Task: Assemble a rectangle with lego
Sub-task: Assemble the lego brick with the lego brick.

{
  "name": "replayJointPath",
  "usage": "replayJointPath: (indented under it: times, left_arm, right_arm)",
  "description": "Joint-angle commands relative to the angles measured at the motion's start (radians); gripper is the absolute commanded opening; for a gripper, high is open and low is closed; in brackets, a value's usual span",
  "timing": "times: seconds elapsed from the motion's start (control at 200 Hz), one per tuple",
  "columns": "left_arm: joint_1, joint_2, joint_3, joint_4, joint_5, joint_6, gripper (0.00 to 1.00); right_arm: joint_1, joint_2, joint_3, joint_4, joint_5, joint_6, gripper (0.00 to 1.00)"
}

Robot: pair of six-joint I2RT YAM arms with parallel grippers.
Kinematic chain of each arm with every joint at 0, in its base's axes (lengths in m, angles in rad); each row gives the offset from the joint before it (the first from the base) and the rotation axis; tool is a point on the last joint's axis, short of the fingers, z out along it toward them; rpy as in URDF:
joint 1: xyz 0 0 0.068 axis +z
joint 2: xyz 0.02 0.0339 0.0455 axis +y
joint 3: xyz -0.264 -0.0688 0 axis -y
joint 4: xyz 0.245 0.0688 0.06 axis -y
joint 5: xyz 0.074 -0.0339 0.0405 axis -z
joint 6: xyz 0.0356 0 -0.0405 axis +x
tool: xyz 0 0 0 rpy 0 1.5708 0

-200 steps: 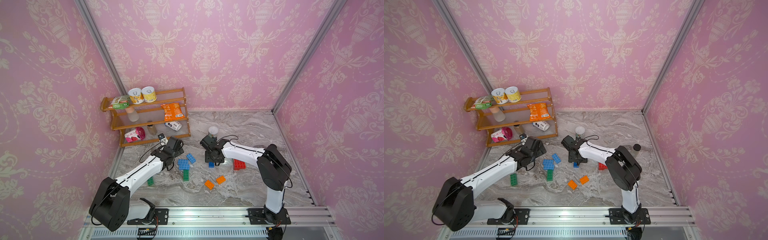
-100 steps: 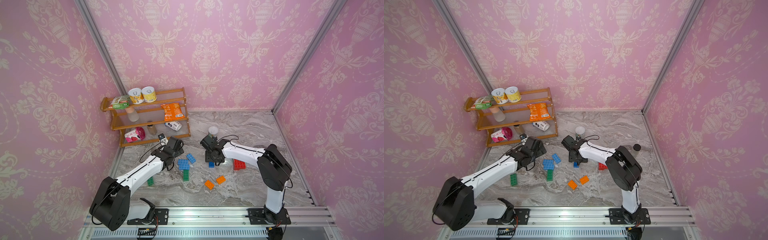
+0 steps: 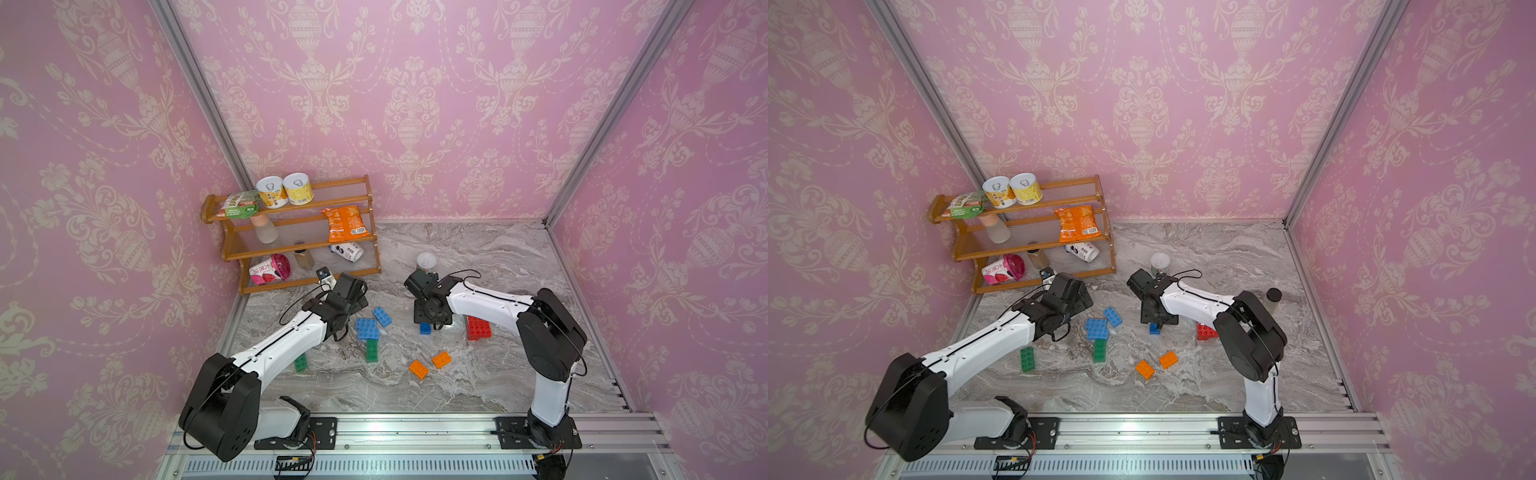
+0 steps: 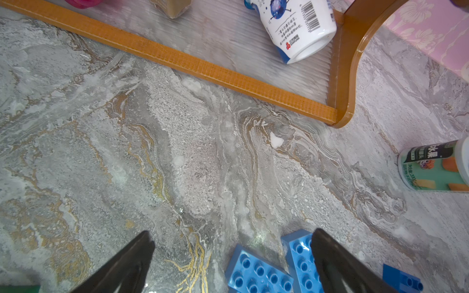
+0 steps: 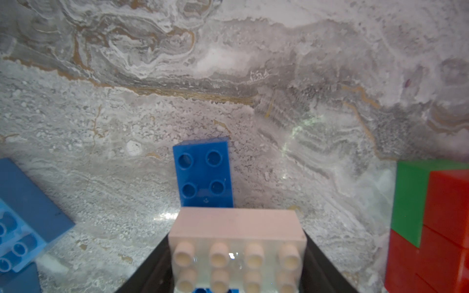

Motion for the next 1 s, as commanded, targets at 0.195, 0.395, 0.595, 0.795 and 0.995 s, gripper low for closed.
replayJointPath:
  times: [0.195,0.395,0.595,0.795,0.995]
  left_arm:
    - [0.008,0.012,0.027,-0.011,0.016,0.017,0.99]
    - [0.008,0.019,0.032,-0.011,0.013,0.019,0.99]
    - [0.009,0.021,0.037,-0.011,0.011,0.022,0.99]
    - [0.014,0.023,0.037,-0.011,0.011,0.025,0.99]
    - [0.017,0.021,0.034,-0.008,0.011,0.029,0.99]
  right_arm:
    - [-0.014,0.029,-0.025,-0.068,-0.024,-0.001,0.38]
    - [-0.030,0.057,-0.008,-0.115,-0.037,-0.035,0.34]
    - [-0.038,0.107,0.025,-0.164,-0.044,-0.065,0.31]
    - [-0.037,0.142,0.037,-0.186,-0.039,-0.080,0.28]
    - [-0.038,0.142,0.010,-0.171,-0.027,-0.080,0.26]
